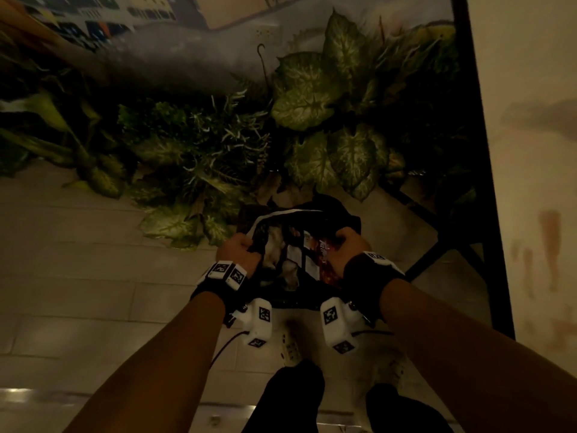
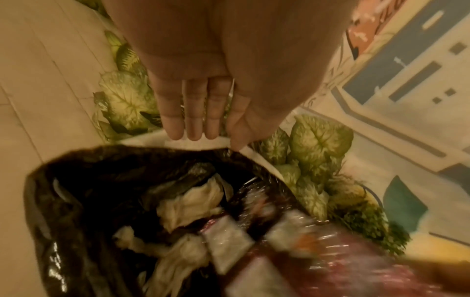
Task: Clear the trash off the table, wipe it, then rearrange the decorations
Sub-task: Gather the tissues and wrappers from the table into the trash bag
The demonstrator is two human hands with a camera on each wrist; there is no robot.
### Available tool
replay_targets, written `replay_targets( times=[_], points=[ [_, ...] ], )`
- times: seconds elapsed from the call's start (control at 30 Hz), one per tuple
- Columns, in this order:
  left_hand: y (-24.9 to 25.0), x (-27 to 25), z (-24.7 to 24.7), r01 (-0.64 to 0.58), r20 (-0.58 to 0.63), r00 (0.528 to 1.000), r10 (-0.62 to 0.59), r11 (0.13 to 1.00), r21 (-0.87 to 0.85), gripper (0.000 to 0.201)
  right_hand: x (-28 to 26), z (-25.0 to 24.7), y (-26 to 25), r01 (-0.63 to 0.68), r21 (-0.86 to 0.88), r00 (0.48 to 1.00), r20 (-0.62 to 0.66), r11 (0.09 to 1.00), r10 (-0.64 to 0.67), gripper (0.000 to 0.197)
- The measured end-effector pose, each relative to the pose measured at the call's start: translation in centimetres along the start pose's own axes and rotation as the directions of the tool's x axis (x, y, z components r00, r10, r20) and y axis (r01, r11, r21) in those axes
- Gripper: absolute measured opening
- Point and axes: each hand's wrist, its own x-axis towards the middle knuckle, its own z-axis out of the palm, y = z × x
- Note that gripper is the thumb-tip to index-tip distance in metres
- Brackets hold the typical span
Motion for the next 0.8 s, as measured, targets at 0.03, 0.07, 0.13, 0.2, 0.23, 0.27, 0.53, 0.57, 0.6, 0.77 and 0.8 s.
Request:
replay_targets(
  times=[0.03,0.07,0.13,0.2,0.23,0.27,0.53,0.57,0.6,0.77,0.8],
  points=[
    [-0.2,0.0,-0.5,0.017,-0.015,1.0,-0.017,1.0,-0.005,0.028,-0.1,0.1,0.2,-0.013,-0.025,1.0,0.017,1.0,0.014,0.054],
    [-0.3,0.0,-0.9,0.03,-0.026,0.999,-0.03,0.999,-0.013,0.026,-0.2,0.0,0.5,-0.017,-0.048,0.999,0.027,0.999,0.019,0.06],
    [-0.3,-0.3,-1.7,0.038,-0.038,0.999,-0.039,0.999,-0.016,0.02,-0.8,-0.4,0.7,-0.018,-0.089,0.998,0.054,0.996,0.022,0.061],
    [0.1,-0.9,-2.4,0.021,-0.039,0.999,-0.02,0.999,0.026,0.013,-1.9,-1.3,0.3,0.035,-0.152,0.996,0.082,0.988,-0.023,0.049],
    [0.5,-1.3,-2.8,0.01,-0.04,0.999,-0.007,0.999,0.05,0.01,-2.6,-2.0,-0.2,0.076,-0.187,0.993,0.098,0.979,-0.058,0.041],
    [1.1,-1.8,-3.2,-0.008,-0.039,0.999,0.01,0.998,0.063,0.009,-3.4,-2.7,-0.8,0.122,-0.212,0.988,0.117,0.97,-0.098,0.035],
    [11.6,-9.5,-5.4,-0.289,-0.106,0.952,0.289,0.957,0.008,0.008,-15.6,-12.5,-4.3,0.477,-0.223,0.874,0.226,0.85,-0.431,0.033],
    [13.1,-10.8,-5.4,-0.329,-0.119,0.937,0.329,0.944,0.015,0.01,-17.0,-14.2,-3.9,0.507,-0.246,0.859,0.224,0.826,-0.46,0.032],
    [14.6,-12.1,-5.4,-0.365,-0.126,0.923,0.364,0.931,0.02,0.012,-18.4,-16.1,-3.3,0.531,-0.273,0.847,0.218,0.803,-0.486,0.03],
    [21.6,-17.6,-4.2,-0.505,-0.118,0.857,0.501,0.863,-0.008,0.014,-22.4,-25.0,1.9,0.549,-0.359,0.829,0.119,0.755,-0.547,0.022],
    [22.9,-18.6,-3.7,-0.534,-0.119,0.84,0.53,0.845,-0.002,0.014,-22.9,-26.8,3.2,0.535,-0.366,0.835,0.088,0.762,-0.543,0.021]
  ],
)
